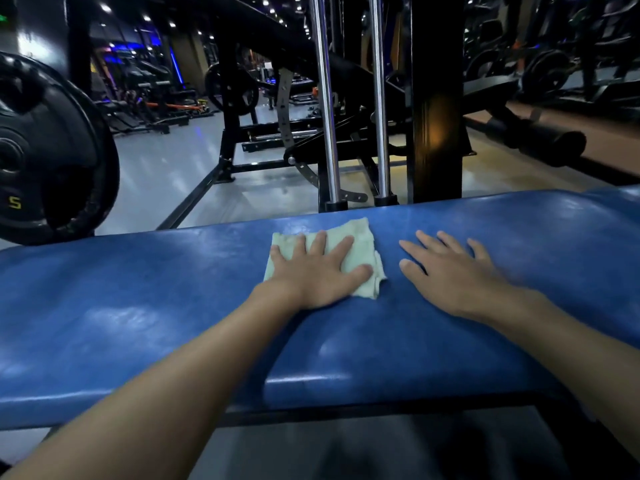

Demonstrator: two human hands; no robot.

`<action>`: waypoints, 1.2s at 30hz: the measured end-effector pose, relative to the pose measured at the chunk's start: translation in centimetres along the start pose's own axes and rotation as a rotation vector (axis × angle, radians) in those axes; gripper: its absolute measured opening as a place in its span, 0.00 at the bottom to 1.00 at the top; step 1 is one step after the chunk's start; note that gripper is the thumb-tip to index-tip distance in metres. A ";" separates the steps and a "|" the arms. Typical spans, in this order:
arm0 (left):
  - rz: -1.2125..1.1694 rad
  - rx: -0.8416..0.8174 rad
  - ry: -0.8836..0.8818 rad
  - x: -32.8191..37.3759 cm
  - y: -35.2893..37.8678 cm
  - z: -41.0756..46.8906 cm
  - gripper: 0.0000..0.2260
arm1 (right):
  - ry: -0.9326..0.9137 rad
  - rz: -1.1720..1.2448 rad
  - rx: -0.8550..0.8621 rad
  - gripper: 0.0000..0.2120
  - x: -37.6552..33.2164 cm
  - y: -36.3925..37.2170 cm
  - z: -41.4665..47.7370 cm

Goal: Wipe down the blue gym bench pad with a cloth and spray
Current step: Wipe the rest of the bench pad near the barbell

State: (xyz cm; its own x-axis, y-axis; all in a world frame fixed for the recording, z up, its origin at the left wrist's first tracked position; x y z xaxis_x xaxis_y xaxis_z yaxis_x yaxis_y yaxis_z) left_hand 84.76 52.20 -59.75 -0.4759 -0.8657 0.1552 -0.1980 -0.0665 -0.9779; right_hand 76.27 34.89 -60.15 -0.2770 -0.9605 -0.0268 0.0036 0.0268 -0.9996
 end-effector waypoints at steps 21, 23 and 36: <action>0.055 0.051 0.127 -0.4 0.6 -5.6 0.39 | 0.007 -0.052 0.087 0.24 -0.9 -1.6 -0.5; 0.077 0.055 0.147 -0.3 1.1 -9.4 0.41 | -0.010 -0.001 0.166 0.22 -1.5 -2.6 -0.5; 0.015 0.030 0.046 -3.2 -0.3 -1.6 0.32 | -0.085 0.035 0.035 0.27 -3.4 0.2 0.6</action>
State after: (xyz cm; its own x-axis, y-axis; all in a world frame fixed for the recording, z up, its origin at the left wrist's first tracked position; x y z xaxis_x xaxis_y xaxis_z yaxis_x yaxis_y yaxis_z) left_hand 85.02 55.80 -59.71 -0.5178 -0.8429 0.1459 -0.1650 -0.0690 -0.9839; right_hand 77.79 38.01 -60.24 -0.1936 -0.9792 -0.0604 0.0460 0.0525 -0.9976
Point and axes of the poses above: each hand's wrist, its own z-axis towards the middle knuckle, its own y-axis out of the palm, x = y × z, the point moved 8 cm from there along z, towards the middle knuckle, and after that the axes turned 6 degrees about -z, right-handed, at the moved point
